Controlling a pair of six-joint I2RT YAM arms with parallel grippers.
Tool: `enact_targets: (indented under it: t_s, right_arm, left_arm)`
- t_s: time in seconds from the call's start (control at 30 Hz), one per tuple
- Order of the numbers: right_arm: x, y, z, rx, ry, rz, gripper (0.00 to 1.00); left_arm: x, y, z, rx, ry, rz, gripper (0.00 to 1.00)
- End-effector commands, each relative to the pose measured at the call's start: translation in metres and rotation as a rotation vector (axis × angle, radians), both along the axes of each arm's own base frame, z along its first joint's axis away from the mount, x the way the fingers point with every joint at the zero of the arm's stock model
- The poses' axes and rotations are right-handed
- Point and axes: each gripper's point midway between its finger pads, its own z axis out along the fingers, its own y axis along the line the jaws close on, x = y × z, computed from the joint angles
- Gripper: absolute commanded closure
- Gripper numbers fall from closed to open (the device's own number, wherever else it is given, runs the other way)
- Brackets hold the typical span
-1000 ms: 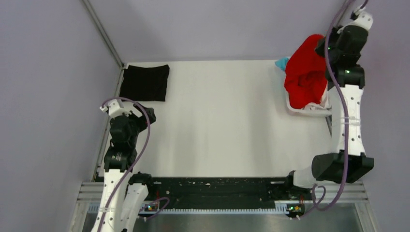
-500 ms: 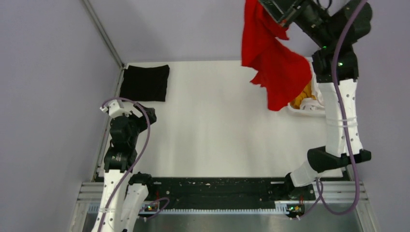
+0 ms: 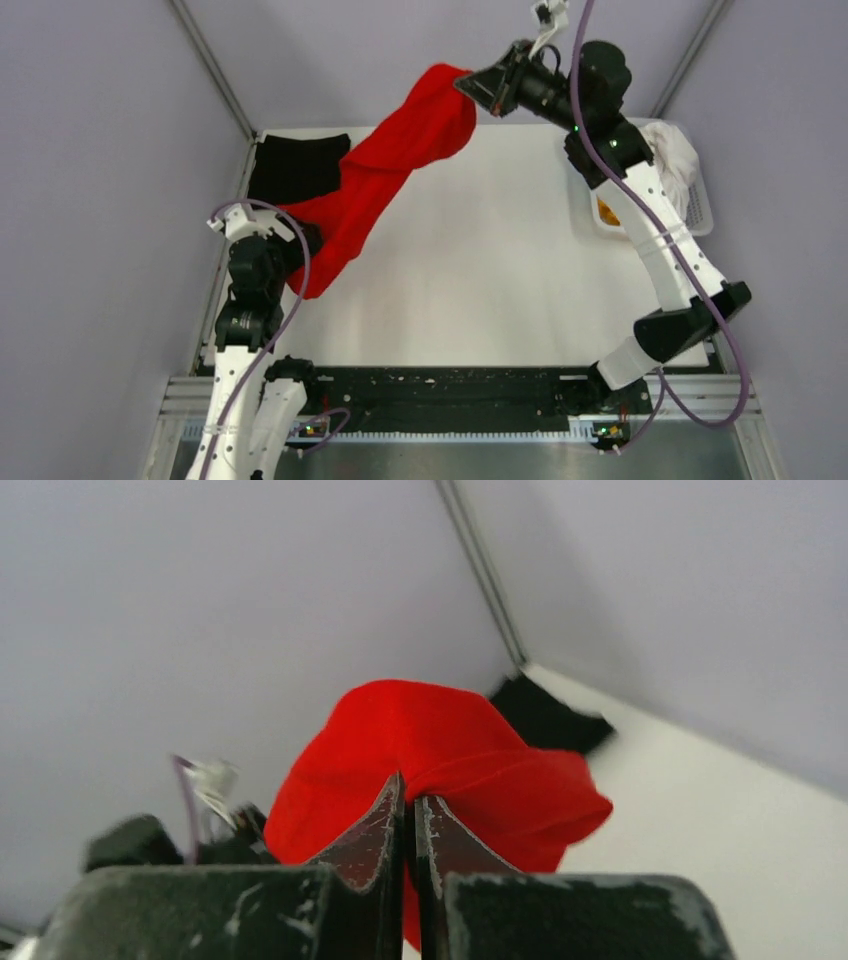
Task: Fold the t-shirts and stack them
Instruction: Move the tshirt to the center of the board, then flatten out the tshirt
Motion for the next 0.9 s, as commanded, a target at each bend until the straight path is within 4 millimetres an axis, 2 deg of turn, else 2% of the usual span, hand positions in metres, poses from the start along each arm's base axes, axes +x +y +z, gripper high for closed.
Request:
enact_targets:
  t_s: [0.0, 0.03, 0.13, 0.17, 0.2, 0.23, 0.27, 0.3, 0.33, 0.5, 0.57, 0.67, 0.73, 0.87]
  right_arm:
    - [0.016, -0.059, -0.083, -0.15, 0.061, -0.292, 1.0]
    - [0.023, -0.073, -0.12, -0.188, 0.128, -0.337, 1.0]
    - [0.033, -0.116, -0.25, -0.329, 0.378, -0.462, 0.99]
    - [0.036, -0.132, -0.291, -0.383, 0.456, -0.511, 0.91]
    - [0.038, -0.149, -0.325, -0.431, 0.533, -0.579, 0.72]
    - [0.039, -0.165, -0.352, -0.476, 0.606, -0.648, 0.47]
    - [0.039, -0.182, -0.37, -0.518, 0.666, -0.737, 0.36]
    - [0.038, -0.193, -0.38, -0.546, 0.695, -0.797, 0.08]
    - [0.038, -0.199, -0.385, -0.563, 0.701, -0.829, 0.02]
    - [0.031, -0.205, -0.384, -0.54, 0.684, -0.861, 0.01]
    - [0.021, -0.204, -0.391, -0.538, 0.697, -0.854, 0.01]
    - [0.003, -0.203, -0.407, -0.559, 0.72, -0.836, 0.01]
    - [-0.008, -0.201, -0.414, -0.552, 0.738, -0.83, 0.01]
    - [-0.029, -0.187, -0.427, -0.57, 0.742, -0.792, 0.01]
  left_arm:
    - [0.001, 0.004, 0.013, -0.013, -0.015, 0.031, 0.01]
    - [0.001, 0.004, 0.01, -0.015, -0.005, 0.034, 0.01]
    - [0.002, 0.006, -0.001, -0.019, 0.03, 0.047, 0.01]
    - [0.003, 0.005, -0.004, -0.024, 0.042, 0.047, 0.01]
    - [0.005, 0.004, -0.009, -0.028, 0.056, 0.042, 0.01]
    - [0.006, 0.002, -0.014, -0.033, 0.069, 0.03, 0.01]
    - [0.008, -0.002, -0.02, -0.042, 0.09, 0.014, 0.01]
    - [0.009, -0.004, -0.026, -0.048, 0.11, 0.004, 0.01]
    - [0.01, -0.006, -0.032, -0.054, 0.135, -0.007, 0.01]
    - [0.022, -0.013, -0.066, -0.088, 0.253, -0.022, 0.01]
    - [0.025, -0.026, -0.08, -0.126, 0.314, -0.084, 0.01]
    - [0.013, -0.042, -0.117, -0.184, 0.47, -0.151, 0.03]
    - [0.0, -0.042, -0.138, -0.184, 0.55, -0.15, 0.03]
    - [-0.024, -0.055, -0.163, -0.232, 0.616, -0.19, 0.07]
